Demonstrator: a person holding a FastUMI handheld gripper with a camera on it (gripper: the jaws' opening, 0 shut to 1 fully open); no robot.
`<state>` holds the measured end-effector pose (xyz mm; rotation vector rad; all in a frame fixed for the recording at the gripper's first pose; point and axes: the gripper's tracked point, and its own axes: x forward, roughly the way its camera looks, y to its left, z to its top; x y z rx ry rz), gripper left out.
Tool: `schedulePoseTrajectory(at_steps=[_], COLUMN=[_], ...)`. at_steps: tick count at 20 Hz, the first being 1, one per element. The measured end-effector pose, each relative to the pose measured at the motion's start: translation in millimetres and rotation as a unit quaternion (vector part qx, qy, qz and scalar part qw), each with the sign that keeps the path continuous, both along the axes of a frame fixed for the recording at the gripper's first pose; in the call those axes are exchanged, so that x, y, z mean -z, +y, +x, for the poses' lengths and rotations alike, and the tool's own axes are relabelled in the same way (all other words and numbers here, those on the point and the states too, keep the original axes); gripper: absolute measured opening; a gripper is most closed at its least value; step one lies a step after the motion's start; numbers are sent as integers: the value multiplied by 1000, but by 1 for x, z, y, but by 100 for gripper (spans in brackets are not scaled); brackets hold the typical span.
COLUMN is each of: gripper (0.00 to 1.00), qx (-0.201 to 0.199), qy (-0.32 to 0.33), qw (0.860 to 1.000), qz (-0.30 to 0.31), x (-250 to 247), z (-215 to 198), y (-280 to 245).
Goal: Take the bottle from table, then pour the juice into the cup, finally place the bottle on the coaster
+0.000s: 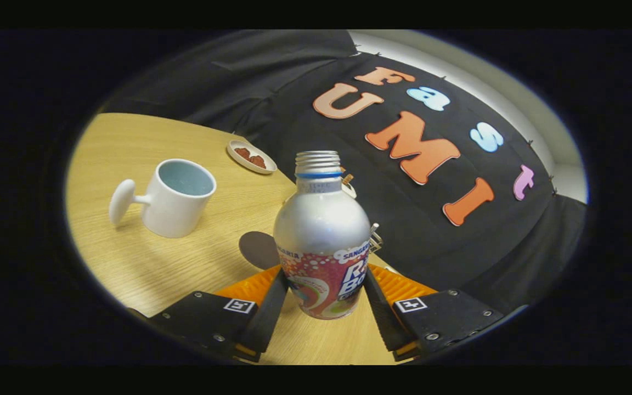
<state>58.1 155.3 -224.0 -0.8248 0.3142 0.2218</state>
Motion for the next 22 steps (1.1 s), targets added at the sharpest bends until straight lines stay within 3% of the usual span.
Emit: schedulePoseTrajectory(at_steps=[11, 22], gripper=[78, 77], qx=[-26, -70], qy=[-34, -85], qw=[994, 971], qz=[-98, -214], x=[2, -3], z=[8, 12], y=[19, 34])
